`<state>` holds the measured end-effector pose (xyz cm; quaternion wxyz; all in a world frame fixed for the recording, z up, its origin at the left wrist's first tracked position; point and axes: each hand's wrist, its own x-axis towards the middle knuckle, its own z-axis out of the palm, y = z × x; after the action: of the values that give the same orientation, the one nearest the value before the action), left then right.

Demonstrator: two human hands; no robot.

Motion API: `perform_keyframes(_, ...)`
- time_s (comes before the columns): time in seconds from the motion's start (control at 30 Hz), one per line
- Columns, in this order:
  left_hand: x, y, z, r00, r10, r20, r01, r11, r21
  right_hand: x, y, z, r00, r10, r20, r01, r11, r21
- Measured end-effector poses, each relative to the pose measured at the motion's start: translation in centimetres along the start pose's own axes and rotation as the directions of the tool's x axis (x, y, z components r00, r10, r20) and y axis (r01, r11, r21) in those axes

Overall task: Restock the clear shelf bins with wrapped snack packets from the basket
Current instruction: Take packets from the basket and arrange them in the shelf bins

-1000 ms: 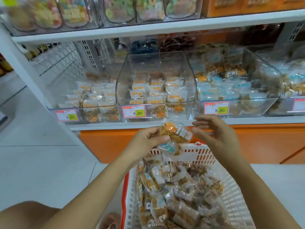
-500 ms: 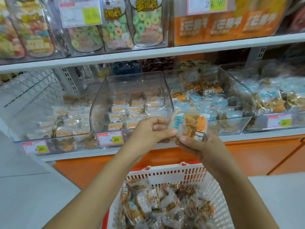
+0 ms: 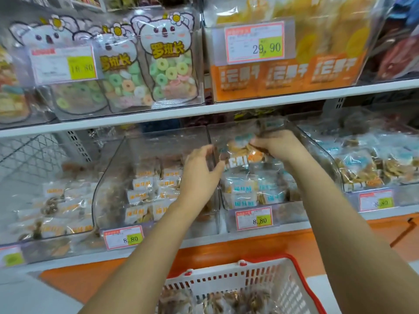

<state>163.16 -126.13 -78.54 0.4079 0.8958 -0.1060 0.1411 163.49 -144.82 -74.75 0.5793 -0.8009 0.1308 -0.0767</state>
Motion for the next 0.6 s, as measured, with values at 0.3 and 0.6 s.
perform_keyframes(0.3,0.0,-1.3,1.4,0.999,-0.042,0.004,0.042,0.994,-0.098,7.2,1.6,5.4,0.982,0.127,0.137,0.013,0.684,-0.729)
perform_keyframes(0.6,-4.0,-0.4,-0.2,0.992,0.119,-0.030,-0.119,0.993,-0.009,-1.2,1.3,4.7,0.951,-0.243,-0.190,0.128,0.872,-0.472)
